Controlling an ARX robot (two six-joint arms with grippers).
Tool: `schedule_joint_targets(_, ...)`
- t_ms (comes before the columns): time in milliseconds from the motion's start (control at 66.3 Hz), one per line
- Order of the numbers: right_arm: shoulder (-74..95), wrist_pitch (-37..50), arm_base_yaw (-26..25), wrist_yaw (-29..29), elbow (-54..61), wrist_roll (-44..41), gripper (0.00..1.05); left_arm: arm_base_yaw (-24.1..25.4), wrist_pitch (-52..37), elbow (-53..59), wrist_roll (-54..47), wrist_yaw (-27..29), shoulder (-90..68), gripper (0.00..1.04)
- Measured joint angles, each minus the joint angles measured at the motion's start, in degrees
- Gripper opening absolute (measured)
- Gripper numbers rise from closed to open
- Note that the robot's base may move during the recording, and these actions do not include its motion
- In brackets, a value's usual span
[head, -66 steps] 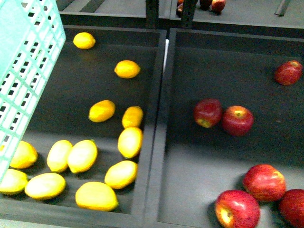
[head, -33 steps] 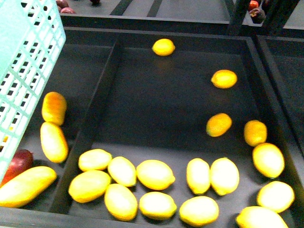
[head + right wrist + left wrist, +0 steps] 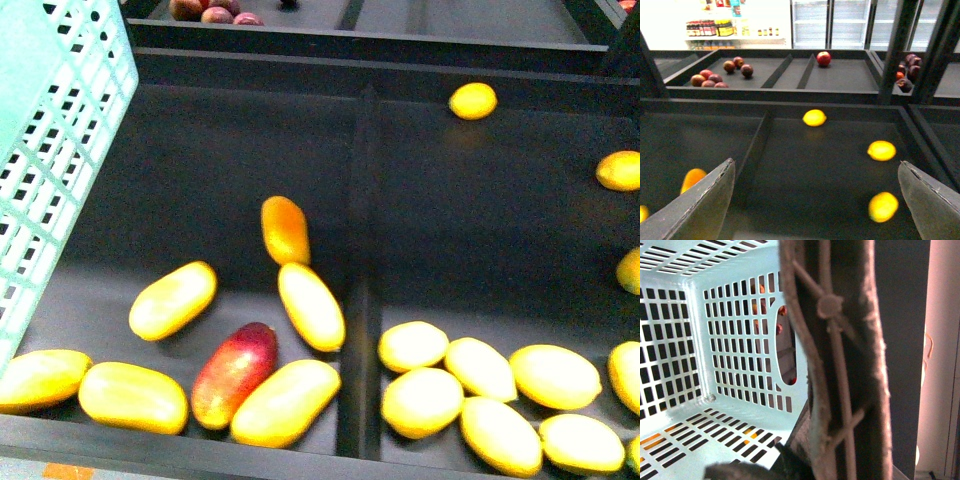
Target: Pick lemon and mango into basket
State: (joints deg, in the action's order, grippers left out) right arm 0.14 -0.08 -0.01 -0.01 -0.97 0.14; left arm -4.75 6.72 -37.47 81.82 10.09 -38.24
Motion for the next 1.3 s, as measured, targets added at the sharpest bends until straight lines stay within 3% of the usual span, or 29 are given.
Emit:
schedule_joint_targets(286,0.07,0.00,-0.04,-0.20,0.00,0.00,0.96,0.24,0.02,0.00,-0.59,0.24,0.09,0.05)
schedule_joint_targets(392,0.07,0.00,-0.04,-0.17,0.00,0.00,0.96,-1.75,18.18,-8.33,-11.04,-2.47,-6.32,0.05)
schedule_joint_targets(452,0.07,0.00,-0.04,-0.20,0.00,0.00,0.96,-3.93,21.94,-10.60,-19.34,-2.38,-10.21,0.05)
schedule_joint_targets(663,0.07,0.00,-0.04,-0.13,0.00,0.00,0.96,-12.94,17.40,-13.66,-26.95,1.16,-22.75,0.05)
schedule_joint_targets(1010,0.07,0.00,-0.04,-0.13,0.00,0.00,0.96,-28.37,9.16,-20.68,-25.46,-2.82,-34.03,0.05)
schedule_joint_targets(1296,0.07,0.00,-0.04,-0.13,0.00,0.00,0.96,-35.12,3.45,-20.68,-22.95,-4.68,-34.84,0.05)
